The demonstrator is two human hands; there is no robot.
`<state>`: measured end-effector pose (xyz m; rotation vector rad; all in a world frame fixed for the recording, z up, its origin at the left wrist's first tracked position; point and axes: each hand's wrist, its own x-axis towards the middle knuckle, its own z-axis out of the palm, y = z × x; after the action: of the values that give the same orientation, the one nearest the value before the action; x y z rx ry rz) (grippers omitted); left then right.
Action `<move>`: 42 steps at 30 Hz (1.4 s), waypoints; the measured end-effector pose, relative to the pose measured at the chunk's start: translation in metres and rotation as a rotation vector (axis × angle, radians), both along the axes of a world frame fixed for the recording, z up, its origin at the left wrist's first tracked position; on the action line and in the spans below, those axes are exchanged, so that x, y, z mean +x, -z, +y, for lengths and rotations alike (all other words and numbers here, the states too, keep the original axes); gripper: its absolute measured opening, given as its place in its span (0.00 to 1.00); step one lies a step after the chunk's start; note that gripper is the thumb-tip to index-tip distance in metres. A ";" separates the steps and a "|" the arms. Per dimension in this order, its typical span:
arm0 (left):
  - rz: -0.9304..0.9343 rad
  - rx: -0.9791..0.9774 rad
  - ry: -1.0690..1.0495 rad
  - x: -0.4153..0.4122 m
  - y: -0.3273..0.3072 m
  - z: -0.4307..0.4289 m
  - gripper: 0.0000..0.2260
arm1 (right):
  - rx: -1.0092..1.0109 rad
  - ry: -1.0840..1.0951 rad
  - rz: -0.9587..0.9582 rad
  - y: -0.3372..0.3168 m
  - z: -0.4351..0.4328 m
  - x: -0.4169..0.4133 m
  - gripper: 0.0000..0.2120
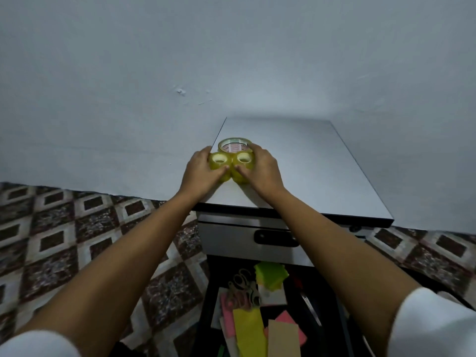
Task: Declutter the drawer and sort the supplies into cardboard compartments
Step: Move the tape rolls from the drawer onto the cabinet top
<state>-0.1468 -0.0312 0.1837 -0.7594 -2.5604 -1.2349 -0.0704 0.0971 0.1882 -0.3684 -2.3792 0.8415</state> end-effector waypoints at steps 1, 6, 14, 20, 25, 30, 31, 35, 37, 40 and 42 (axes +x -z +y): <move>-0.017 -0.007 0.002 -0.002 0.002 0.002 0.31 | 0.009 0.002 -0.024 0.002 0.001 -0.003 0.31; -0.135 0.086 0.013 -0.007 0.006 0.007 0.34 | -0.084 -0.019 -0.039 0.006 0.004 -0.006 0.31; -0.305 0.220 0.067 -0.007 0.012 0.001 0.24 | -0.254 0.012 -0.057 0.017 0.005 0.000 0.24; -0.350 0.260 0.093 -0.007 0.012 0.002 0.23 | -0.256 0.013 -0.057 0.014 0.003 -0.002 0.24; -0.270 0.150 -0.001 0.004 0.006 0.001 0.35 | -0.191 0.017 -0.077 0.006 0.001 0.015 0.29; -0.056 0.273 0.034 0.051 0.020 -0.019 0.28 | -0.178 -0.015 -0.045 0.012 -0.008 0.062 0.31; 0.008 0.273 0.046 0.064 0.026 -0.024 0.26 | -0.187 -0.023 -0.028 0.016 -0.011 0.075 0.30; 0.071 0.176 0.133 0.103 0.070 -0.045 0.22 | -0.214 -0.012 0.036 0.045 -0.020 0.127 0.23; -0.029 0.091 0.170 0.121 0.100 -0.051 0.21 | -0.242 0.010 0.003 0.075 -0.023 0.148 0.20; -0.256 -0.026 0.224 0.143 0.143 -0.052 0.20 | -0.375 0.059 -0.187 0.123 -0.031 0.174 0.19; -0.424 -0.120 0.247 0.153 0.170 -0.050 0.20 | -0.440 0.083 -0.327 0.156 -0.037 0.188 0.19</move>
<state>0.0058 -0.0812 0.0139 -0.9510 -2.9728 -1.4602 0.1173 0.0601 0.0319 -0.8294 -2.4305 1.3544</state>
